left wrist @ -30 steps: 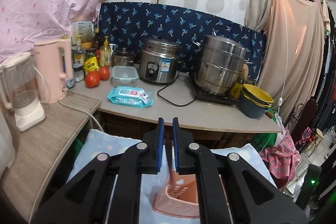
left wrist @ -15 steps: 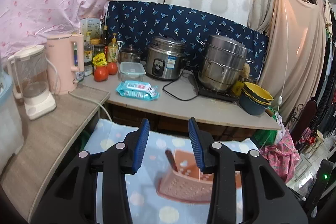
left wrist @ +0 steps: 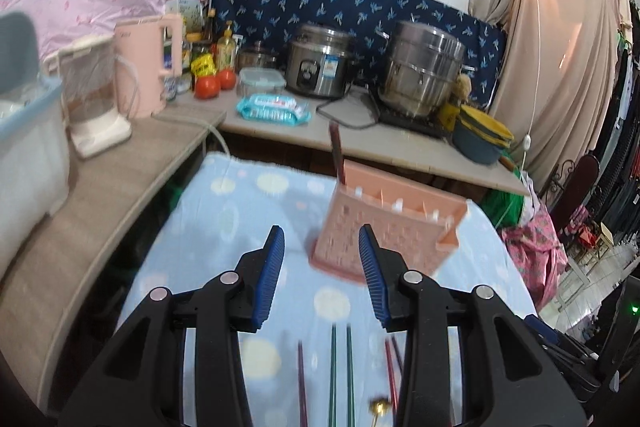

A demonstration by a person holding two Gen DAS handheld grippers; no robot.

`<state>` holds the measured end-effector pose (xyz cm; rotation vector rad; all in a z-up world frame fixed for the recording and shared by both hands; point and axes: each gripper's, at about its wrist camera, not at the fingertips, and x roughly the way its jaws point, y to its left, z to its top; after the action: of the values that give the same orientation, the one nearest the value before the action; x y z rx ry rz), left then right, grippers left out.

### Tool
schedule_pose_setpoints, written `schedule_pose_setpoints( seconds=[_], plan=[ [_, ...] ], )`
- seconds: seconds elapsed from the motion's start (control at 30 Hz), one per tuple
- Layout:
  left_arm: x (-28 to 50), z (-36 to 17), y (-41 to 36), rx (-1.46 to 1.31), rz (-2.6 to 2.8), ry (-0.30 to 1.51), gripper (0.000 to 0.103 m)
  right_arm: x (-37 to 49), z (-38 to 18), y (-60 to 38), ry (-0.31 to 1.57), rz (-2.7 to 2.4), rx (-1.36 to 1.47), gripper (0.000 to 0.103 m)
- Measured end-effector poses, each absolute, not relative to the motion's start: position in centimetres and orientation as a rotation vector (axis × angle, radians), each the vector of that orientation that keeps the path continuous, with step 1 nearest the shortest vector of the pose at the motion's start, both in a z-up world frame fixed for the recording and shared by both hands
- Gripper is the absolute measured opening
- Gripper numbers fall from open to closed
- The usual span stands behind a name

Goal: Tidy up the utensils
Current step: 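Move both open tools back down to the utensils on the cloth, then grasp a red black-tipped chopstick with the right tool while the left tool grasps a dark red chopstick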

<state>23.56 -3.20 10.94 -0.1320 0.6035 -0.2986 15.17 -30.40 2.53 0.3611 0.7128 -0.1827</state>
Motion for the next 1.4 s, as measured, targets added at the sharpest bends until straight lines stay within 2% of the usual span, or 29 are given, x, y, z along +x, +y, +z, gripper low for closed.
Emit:
schedule_pose_setpoints(
  seconds=[0.4, 1.07, 1.2, 1.4],
  plan=[
    [17.5, 3.7, -0.3, -0.138, -0.248, 0.765, 0.037, 9.6, -1.9, -28.3, 0.83, -0.174, 0.323, 0.047],
    [10.2, -2.6, 1.4, -0.103, -0.22, 0.924, 0.037, 2.4, -7.2, -26.4, 0.961, -0.161, 0.302, 0.047],
    [9.7, -3.2, 0.9, -0.109, -0.242, 0.939, 0.037, 2.3, -7.5, -26.0, 0.965, -0.144, 0.297, 0.044],
    [9.2, -3.8, -0.2, -0.092, -0.278, 0.96, 0.037, 2.6, -8.0, -25.4, 0.985, -0.13, 0.291, 0.031]
  ],
)
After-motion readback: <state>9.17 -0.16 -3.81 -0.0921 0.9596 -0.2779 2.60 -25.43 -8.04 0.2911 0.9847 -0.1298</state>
